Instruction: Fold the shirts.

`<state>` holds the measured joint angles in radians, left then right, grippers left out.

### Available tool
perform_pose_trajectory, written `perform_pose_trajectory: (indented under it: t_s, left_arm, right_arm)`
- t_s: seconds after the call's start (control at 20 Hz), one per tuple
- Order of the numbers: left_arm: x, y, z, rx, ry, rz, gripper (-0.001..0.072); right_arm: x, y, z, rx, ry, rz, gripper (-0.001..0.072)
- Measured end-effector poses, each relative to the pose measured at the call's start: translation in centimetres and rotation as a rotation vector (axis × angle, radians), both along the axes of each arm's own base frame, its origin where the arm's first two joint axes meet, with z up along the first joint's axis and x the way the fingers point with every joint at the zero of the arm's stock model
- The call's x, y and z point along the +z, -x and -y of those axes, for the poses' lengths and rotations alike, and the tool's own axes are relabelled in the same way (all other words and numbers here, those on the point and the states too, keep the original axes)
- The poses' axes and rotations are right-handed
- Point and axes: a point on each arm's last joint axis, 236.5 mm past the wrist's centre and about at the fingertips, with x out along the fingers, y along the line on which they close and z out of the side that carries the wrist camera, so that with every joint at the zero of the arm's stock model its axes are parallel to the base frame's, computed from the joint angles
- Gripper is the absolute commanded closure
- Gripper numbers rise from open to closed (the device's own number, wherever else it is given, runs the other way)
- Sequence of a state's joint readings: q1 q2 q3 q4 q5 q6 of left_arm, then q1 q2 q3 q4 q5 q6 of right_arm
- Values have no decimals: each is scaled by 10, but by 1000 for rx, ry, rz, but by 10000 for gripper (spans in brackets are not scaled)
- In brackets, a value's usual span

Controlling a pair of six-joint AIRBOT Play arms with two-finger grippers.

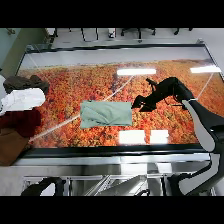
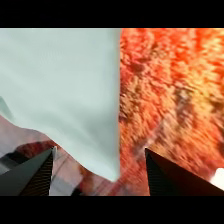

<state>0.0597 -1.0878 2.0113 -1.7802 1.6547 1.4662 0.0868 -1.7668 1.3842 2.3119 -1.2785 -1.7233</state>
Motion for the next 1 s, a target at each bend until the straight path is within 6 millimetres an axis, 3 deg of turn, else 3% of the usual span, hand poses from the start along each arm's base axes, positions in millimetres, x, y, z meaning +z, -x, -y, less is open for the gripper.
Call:
perform_pose_trajectory:
  t_s: [0.25, 0.4, 0.45, 0.5, 0.65, 0.8, 0.9, 1.0]
  left_arm:
    - [4, 0, 26, -71, 11, 17, 692]
    - [4, 2, 39, -110, 13, 22, 692]
    - [5, 2, 43, -122, 13, 24, 692]
    - [5, 3, 47, -133, 14, 25, 692]
    - [5, 4, 54, -155, 17, 25, 693]
    - [5, 5, 57, -161, 14, 26, 693]
    - [5, 5, 57, -161, 12, 26, 692]
    - [5, 5, 57, -161, 12, 28, 692]
  right_arm:
    - [-28, 0, -22, -10, -91, -55, 97]
    - [-37, 1, -34, -6, -105, -60, 404]
    - [-40, 0, -37, -5, -99, -53, 590]
    - [-42, -1, -39, -6, -98, -46, 694]
    - [-38, -5, -45, -6, -108, -23, 695]
    - [-5, -24, -41, -24, -130, 60, 695]
    - [33, -47, -24, -66, -137, 167, 696]
    - [83, -69, 8, -139, -136, 296, 696]
